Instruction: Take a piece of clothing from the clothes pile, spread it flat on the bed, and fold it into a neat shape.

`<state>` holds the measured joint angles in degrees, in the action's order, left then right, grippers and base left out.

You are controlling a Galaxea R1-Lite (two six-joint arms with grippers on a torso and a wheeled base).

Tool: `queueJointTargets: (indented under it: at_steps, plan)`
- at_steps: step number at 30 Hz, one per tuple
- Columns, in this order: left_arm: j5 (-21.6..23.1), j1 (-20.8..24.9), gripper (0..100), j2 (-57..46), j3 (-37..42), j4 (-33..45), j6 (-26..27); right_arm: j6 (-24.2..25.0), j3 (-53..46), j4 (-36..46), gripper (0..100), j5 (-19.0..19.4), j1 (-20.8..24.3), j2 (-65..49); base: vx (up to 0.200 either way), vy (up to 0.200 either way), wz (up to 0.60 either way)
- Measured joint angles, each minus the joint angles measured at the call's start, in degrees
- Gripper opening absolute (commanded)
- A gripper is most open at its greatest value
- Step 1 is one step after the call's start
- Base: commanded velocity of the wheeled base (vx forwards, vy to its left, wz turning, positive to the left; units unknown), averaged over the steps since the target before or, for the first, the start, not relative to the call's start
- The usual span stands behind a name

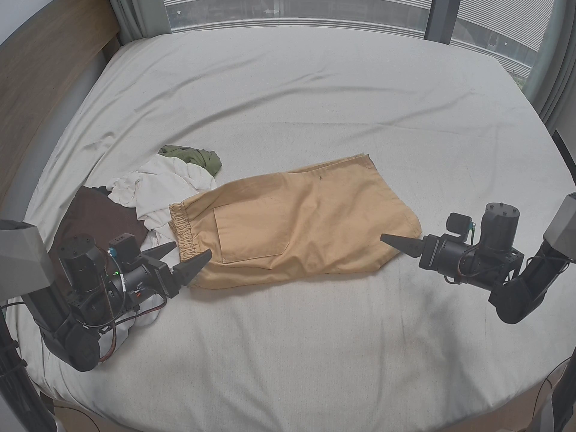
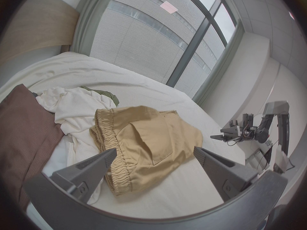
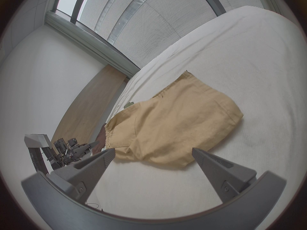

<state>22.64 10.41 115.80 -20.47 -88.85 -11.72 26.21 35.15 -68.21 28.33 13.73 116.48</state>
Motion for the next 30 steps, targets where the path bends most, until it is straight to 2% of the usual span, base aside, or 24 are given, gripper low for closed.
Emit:
queueJointTargets:
  at_steps: [3, 6, 16, 23, 30]
  plan:
    - [0.0, -0.4, 100, 0.6, 0.2, 0.0, 1.9, -0.4, -0.2, -0.2, 100, -0.2, 0.2, 0.9, 0.0, 0.0, 0.0]
    - [0.1, -0.8, 100, 0.9, 0.4, -0.1, 6.1, -0.8, -0.2, -0.2, 100, -0.5, 0.5, 2.2, 0.0, 0.0, 0.0]
    - [0.5, -2.6, 100, 1.1, -0.1, -0.2, 13.5, -0.8, 2.0, -0.3, 100, -6.2, 2.5, 8.4, 0.0, 0.0, 0.0]
    - [0.5, -3.3, 100, 1.1, -0.7, -0.2, 14.3, -0.1, 3.6, -0.5, 100, -6.4, 2.9, 10.8, 0.0, 0.0, 0.0]
    - [0.1, -3.3, 100, 1.1, -0.7, -0.1, 14.4, 4.7, 6.4, -2.1, 100, -6.6, 4.5, 13.2, 0.0, 0.0, 0.0]
